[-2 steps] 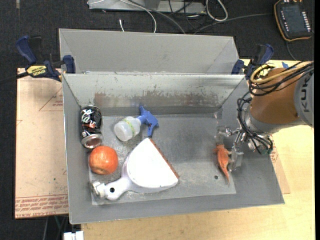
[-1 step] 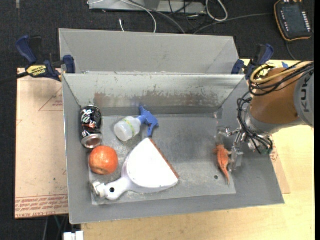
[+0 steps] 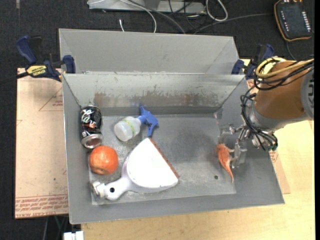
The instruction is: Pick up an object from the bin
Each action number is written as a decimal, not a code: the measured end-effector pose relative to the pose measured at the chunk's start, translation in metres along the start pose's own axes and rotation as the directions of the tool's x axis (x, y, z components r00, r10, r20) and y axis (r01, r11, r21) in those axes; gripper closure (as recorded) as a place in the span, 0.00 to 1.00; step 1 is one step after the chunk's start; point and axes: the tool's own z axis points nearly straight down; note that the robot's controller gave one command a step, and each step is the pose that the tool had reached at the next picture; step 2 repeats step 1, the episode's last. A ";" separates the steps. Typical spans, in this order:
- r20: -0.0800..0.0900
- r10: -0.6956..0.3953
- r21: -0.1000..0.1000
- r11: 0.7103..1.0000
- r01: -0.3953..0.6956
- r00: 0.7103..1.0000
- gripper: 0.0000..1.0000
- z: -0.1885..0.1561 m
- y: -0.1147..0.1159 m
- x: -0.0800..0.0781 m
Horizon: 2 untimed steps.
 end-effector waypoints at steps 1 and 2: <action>0.001 0.001 0.000 1.000 -0.001 1.000 1.00 -0.034 -0.001 -0.003; 0.001 0.001 0.000 1.000 -0.001 1.000 1.00 -0.034 -0.001 -0.003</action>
Offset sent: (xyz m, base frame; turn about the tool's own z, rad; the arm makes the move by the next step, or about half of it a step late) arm 0.0020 -0.0002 0.0692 0.0004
